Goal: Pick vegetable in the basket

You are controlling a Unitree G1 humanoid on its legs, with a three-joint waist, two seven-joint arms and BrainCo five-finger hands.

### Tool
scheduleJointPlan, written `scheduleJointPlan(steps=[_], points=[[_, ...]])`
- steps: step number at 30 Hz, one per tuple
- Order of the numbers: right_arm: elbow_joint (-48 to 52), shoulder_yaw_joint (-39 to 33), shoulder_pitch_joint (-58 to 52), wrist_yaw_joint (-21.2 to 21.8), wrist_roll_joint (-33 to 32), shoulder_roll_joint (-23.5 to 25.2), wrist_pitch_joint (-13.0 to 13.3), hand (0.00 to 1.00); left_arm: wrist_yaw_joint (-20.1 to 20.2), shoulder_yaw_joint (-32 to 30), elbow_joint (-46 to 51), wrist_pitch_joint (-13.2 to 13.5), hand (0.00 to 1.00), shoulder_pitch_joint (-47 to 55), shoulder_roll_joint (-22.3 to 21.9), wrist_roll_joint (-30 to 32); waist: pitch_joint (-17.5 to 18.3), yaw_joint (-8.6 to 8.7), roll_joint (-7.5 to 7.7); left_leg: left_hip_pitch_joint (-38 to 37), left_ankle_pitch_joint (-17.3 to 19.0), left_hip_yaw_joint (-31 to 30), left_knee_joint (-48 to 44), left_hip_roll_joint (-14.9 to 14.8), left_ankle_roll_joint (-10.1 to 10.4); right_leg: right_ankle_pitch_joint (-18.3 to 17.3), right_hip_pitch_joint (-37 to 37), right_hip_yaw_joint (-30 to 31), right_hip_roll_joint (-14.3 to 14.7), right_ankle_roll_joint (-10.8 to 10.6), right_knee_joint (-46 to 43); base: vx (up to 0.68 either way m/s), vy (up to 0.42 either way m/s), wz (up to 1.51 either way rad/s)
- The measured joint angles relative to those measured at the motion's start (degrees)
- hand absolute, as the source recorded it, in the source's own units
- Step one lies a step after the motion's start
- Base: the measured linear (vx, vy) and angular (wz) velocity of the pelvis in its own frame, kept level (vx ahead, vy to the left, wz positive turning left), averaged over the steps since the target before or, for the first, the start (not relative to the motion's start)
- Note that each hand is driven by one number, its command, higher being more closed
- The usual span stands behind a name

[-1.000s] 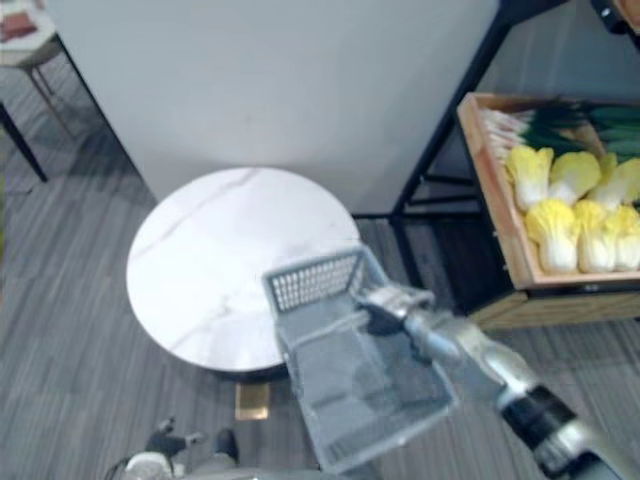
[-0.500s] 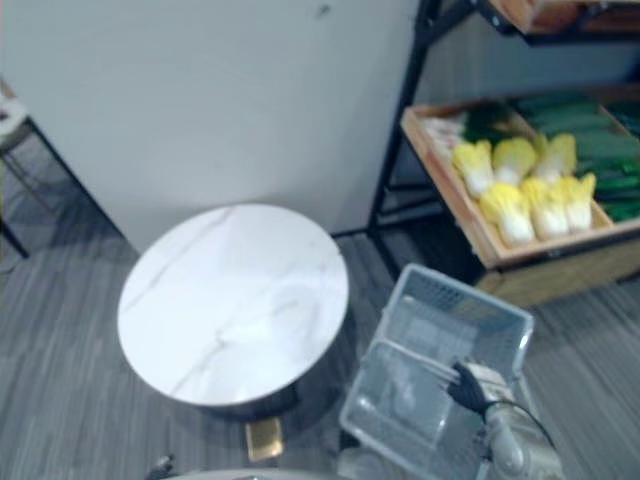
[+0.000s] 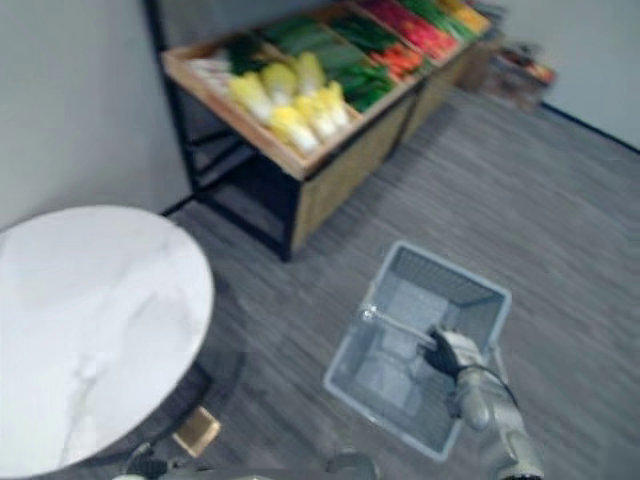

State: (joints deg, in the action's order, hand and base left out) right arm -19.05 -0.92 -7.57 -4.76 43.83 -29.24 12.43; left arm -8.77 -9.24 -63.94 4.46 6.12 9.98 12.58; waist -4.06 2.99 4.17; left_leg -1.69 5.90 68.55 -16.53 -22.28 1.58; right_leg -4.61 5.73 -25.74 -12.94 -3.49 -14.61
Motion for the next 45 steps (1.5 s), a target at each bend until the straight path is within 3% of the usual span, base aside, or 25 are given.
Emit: scheduleJointPlan(steps=[1, 2, 4, 6, 7, 8, 9, 11, 13, 16, 18, 19, 23, 25, 29, 32, 33, 34, 36, 37, 39, 40, 42, 43, 45], points=[[-0.1, 0.2, -0.1, 0.0, 0.0, -0.9, -0.5, 1.0, -0.1, -0.2, 0.0, 0.0, 0.0, -0.3, -1.1, 0.0, 0.0, 0.13, -1.51, -0.2, -0.5, 0.7, -1.3, -1.6, 0.0, 0.0, -0.2, 0.4, 1.6, 0.0, 2.3, -0.06, -0.233, -0.75], [-0.1, 0.2, -0.3, 0.0, 0.0, -1.1, -0.9, 1.0, -0.1, -0.2, 0.0, 0.0, 0.0, -0.4, -1.6, 0.0, -0.1, 0.23, -2.16, -0.5, -0.9, 0.8, -2.1, -2.5, 0.1, 0.0, -0.4, 0.7, 2.4, 0.0, 2.9, -0.07, -0.261, -0.63], [-0.3, 0.3, -2.6, 0.1, 0.0, -1.2, -2.2, 1.0, -0.2, -0.3, -0.1, -0.1, 0.0, 0.0, -2.4, 0.0, -0.4, 1.56, -3.71, -2.1, -2.8, -0.7, -7.0, -7.1, -0.1, 0.0, -3.8, 0.8, 5.3, 0.0, 5.3, -0.05, -0.228, -0.28], [-0.3, 0.3, -3.6, 0.1, 0.0, -1.3, -2.1, 1.0, -0.2, -0.9, -0.1, -0.1, 0.0, 0.1, -2.7, 0.0, -0.6, 1.62, -3.97, -2.8, -5.3, -3.6, -10.2, -9.4, 0.6, -0.1, -5.3, 1.9, 6.5, 0.1, 6.6, -0.07, -0.179, -0.45], [-0.3, 0.6, -3.6, 0.1, 0.0, -1.2, -2.1, 1.0, -0.3, -1.4, 0.0, -0.1, 0.0, 0.2, -2.7, 0.0, -0.9, 1.35, -3.58, -1.5, -7.2, -9.5, -12.3, -9.5, 1.0, -0.3, -5.7, 4.5, 6.6, 0.5, 7.3, -0.11, -0.16, -0.74], [-0.3, 1.1, -3.2, 0.1, 0.0, -1.3, -2.3, 1.0, -0.6, -1.8, -0.1, 0.0, 0.0, 0.2, -2.8, -0.1, -1.1, 1.31, -3.56, 0.5, -5.7, -18.0, -12.8, -7.5, 2.9, -0.2, -5.9, 6.3, 6.3, 0.5, 8.0, -0.13, -0.089, -0.89], [-0.5, 2.3, -2.6, 0.0, 0.1, -1.1, -2.5, 1.0, -1.2, -1.8, -0.6, 0.2, 0.0, 0.5, -2.9, -0.1, -1.3, 1.12, -3.28, 1.9, -2.5, -28.4, -11.0, -2.2, 5.4, -0.1, -5.7, 9.0, 5.6, 0.5, 8.7, -0.13, -0.021, -0.98], [-1.0, 3.6, -1.7, 0.0, 0.1, -0.9, -2.4, 1.0, -1.6, -1.9, -1.4, 0.3, 0.0, 1.7, -3.5, -0.3, -1.4, 0.37, -3.36, 1.2, -0.5, -37.2, -6.3, 3.6, 5.6, 0.0, -5.7, 12.7, 5.6, 0.6, 9.7, -0.1, 0.045, -1.1], [-0.6, 3.8, -1.6, -0.2, 0.0, -0.2, -1.7, 1.0, -2.0, -1.9, -1.4, 0.5, 0.0, 2.9, -4.3, -1.2, -1.6, -0.58, -4.26, 0.5, -1.2, -43.0, 2.2, 8.2, 5.4, 0.1, -4.7, 16.2, 7.2, 0.6, 10.3, -0.08, 0.099, -1.09], [0.3, 3.4, -1.8, -0.2, 0.0, 0.0, -2.1, 1.0, -2.0, -1.9, -1.6, 0.4, 0.0, 2.5, -4.4, -1.2, -1.8, -0.4, -5.41, -0.3, 1.6, -44.5, 9.2, 9.9, 6.3, 2.7, -3.0, 16.8, 7.8, -1.2, 11.4, -0.03, 0.126, -0.47], [0.6, 3.1, -2.2, -0.2, 0.0, -0.2, -2.1, 1.0, -2.1, -1.9, -1.5, 0.5, 0.0, 2.0, -4.2, -1.1, -2.5, -0.31, -4.67, 0.7, 1.9, -44.3, 9.6, 11.6, 5.9, 5.3, -3.1, 16.7, 6.8, -2.3, 14.2, 0.03, 0.118, -0.04], [0.6, 2.5, -2.2, -0.2, 0.1, -0.2, -2.2, 1.0, -2.1, -1.9, -1.5, 0.5, 0.0, 1.9, -4.0, -1.1, -3.0, -0.37, -4.85, 0.8, 1.2, -44.3, 9.5, 12.8, 4.7, 7.0, -3.6, 16.7, 5.9, -3.2, 15.9, 0.08, 0.157, 0.09], [0.4, 1.5, -2.3, -0.2, -0.1, -0.1, -1.6, 1.0, -2.1, -1.2, -1.0, 0.6, 0.0, 1.9, -5.0, -1.1, -3.8, -0.82, -6.77, 0.8, 1.1, -47.6, 9.5, 15.4, 4.5, 8.2, -5.0, 16.7, 3.9, -4.5, 18.2, 0.09, 0.087, 0.07], [0.1, 1.6, -2.2, -0.2, -0.1, -0.1, -1.0, 1.0, -2.1, -0.7, -0.9, 1.1, 0.0, 1.7, -5.0, -1.1, -3.9, -1.79, -6.85, 0.8, 1.1, -48.0, 9.7, 15.9, 4.5, 8.3, -5.0, 16.7, 3.9, -4.5, 18.6, 0.06, 0.009, 0.0], [-0.5, 1.4, -1.4, -0.5, -0.1, 0.3, -0.9, 1.0, -2.0, 1.0, -0.9, 1.7, 0.0, 1.5, -5.0, -1.0, -4.0, -1.84, -6.57, 0.6, 1.1, -49.0, 10.8, 16.2, 4.4, 8.2, -4.6, 16.8, 4.0, -4.6, 18.5, 0.03, -0.01, -0.04], [-2.4, 0.1, -1.2, -1.9, 0.0, 1.6, -2.2, 1.0, -2.1, 2.3, -0.9, 1.7, 0.0, 1.2, -4.7, -1.0, -4.0, -1.89, -6.3, 0.3, 3.1, -49.0, 11.5, 17.0, 2.5, 3.3, 1.6, 18.6, 2.7, -5.5, 6.9, -0.01, 0.078, -0.2], [-2.6, -1.2, -1.1, -2.1, 0.2, 2.9, -2.8, 1.0, -2.1, 2.8, -0.9, 1.7, 0.0, 1.0, -4.3, -1.1, -4.4, -1.98, -5.76, -0.4, 4.0, -48.5, 11.6, 17.5, 2.1, 1.9, 6.1, 19.1, 1.8, -5.2, -2.0, -0.04, 0.109, -0.3], [-2.6, -1.5, -1.2, -2.3, 0.2, 3.8, -3.4, 1.0, -2.1, 3.9, -0.9, 1.7, 0.0, 1.0, -3.4, -1.1, -5.0, -1.55, -4.85, -1.7, 4.3, -48.0, 12.0, 17.7, 1.6, 1.9, 10.2, 19.1, 0.5, -5.0, -11.3, -0.06, 0.094, -0.28], [-2.6, -3.7, -1.1, -3.6, 0.1, 5.2, -3.8, 1.0, -2.1, 5.6, -0.9, 1.7, 0.0, 0.9, -1.7, -1.1, -6.1, -1.39, -3.15, -4.5, 5.5, -47.2, 12.3, 18.6, 0.4, 2.6, 12.3, 19.2, -1.4, -4.1, -18.8, -0.03, 0.059, -0.16], [-2.6, -3.8, -1.3, -4.2, 0.0, 5.5, -4.2, 1.0, -2.1, 5.9, -0.2, 1.7, 0.0, 0.7, -1.3, -1.1, -6.2, -1.08, -3.17, -5.5, 5.9, -47.3, 12.6, 18.4, 0.1, 2.1, 12.5, 17.7, -2.5, -3.5, -19.6, 0.05, 0.066, -0.08], [-2.6, -3.9, -1.1, -4.7, 0.1, 6.0, -4.3, 1.0, -2.1, 6.5, 1.0, 1.8, 0.0, -0.1, -0.9, -1.2, -6.5, -0.65, -2.56, -5.3, 6.0, -47.3, 12.6, 18.1, 0.0, 0.7, 12.7, 14.5, -3.0, -1.5, -16.0, 0.08, 0.031, 0.01], [-2.6, -3.9, -0.8, -4.7, 0.1, 6.4, -4.4, 1.0, -2.1, 6.6, 1.3, 1.8, 0.0, -0.9, -0.7, -1.2, -6.9, -0.6, -2.51, -4.5, 6.0, -47.4, 12.5, 17.2, 0.1, 0.8, 13.2, 12.7, -2.1, -1.5, -9.8, 0.13, -0.014, 0.04], [-2.6, -4.6, -0.3, -4.7, 0.2, 6.7, -4.7, 1.0, -2.1, 6.8, 1.6, 1.8, 0.0, -2.4, -0.8, -1.2, -7.6, -0.22, -3.32, -4.4, 5.5, -47.7, 12.5, 15.4, 1.4, 2.6, 13.2, 12.3, -0.7, -3.1, 0.6, 0.26, -0.063, 0.16], [-2.5, -5.6, -0.5, -4.7, 0.2, 7.4, -4.8, 1.0, -2.1, 7.1, 2.6, 2.0, 0.0, -2.5, -1.0, -1.2, -7.7, 0.09, -3.19, -4.6, 5.5, -48.6, 12.7, 15.0, 2.7, 5.5, 13.1, 12.6, -1.1, -3.9, 8.4, 0.28, -0.092, 0.31], [-2.5, -5.9, -0.6, -4.7, 0.2, 8.3, -5.3, 1.0, -2.1, 7.2, 2.6, 2.2, 0.0, -3.2, -0.8, -1.2, -7.8, 0.07, -1.92, -5.9, 6.2, -49.1, 12.7, 15.0, 4.4, 7.0, 13.0, 13.0, -1.9, -4.1, 11.0, 0.31, -0.203, 0.3]])
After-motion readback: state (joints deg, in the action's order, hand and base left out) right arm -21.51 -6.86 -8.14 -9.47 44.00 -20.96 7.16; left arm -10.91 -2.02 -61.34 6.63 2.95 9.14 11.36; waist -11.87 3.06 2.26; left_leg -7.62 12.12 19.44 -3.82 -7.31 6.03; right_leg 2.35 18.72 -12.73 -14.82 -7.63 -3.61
